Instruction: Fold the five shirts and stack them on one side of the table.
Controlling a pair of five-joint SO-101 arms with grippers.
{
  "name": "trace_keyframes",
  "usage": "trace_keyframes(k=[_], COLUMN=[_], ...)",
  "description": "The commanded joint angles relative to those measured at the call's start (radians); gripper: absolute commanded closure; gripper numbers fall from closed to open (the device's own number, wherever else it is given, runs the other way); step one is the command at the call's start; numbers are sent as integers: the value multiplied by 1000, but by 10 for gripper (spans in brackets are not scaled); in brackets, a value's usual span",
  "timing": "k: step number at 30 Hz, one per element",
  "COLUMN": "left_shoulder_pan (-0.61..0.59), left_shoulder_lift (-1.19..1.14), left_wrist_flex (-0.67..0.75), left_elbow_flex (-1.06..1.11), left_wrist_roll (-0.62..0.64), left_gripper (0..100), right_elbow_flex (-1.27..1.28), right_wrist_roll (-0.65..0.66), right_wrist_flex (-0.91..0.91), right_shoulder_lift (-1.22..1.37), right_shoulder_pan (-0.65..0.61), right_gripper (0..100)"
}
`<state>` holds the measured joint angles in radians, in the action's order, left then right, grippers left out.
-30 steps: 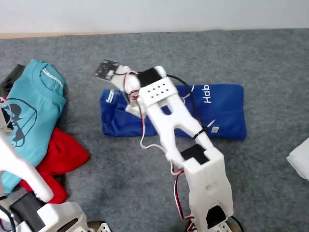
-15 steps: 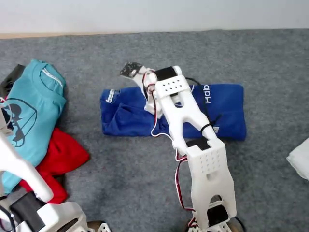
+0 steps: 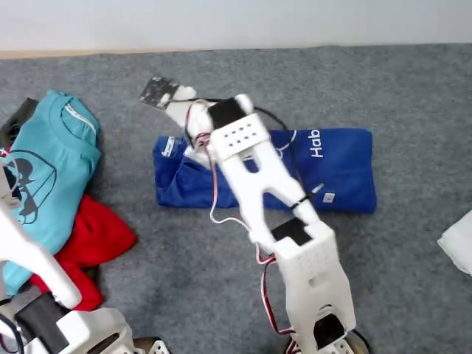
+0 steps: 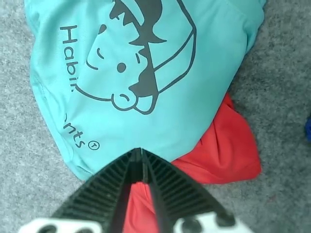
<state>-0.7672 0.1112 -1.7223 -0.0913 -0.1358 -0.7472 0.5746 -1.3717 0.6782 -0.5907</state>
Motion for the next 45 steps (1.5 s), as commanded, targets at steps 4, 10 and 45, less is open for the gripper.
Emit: trace_keyframes(k=[4, 10, 45], left_shoulder_pan=[-5, 0, 381], left_shoulder_lift=[52, 52, 646], left_wrist_flex=[-32, -32, -32], left_elbow_flex=[-2, -2, 363], left_wrist_roll=[3, 2, -26], left_gripper=[995, 996, 997], right_elbow_flex=[-52, -152, -61], right_wrist_roll=[-9, -12, -494], right_wrist_flex=[199, 183, -421], right_shoulder_lift=[162, 202, -223], right_shoulder_pan=[-27, -16, 595], right_gripper=[969, 969, 855])
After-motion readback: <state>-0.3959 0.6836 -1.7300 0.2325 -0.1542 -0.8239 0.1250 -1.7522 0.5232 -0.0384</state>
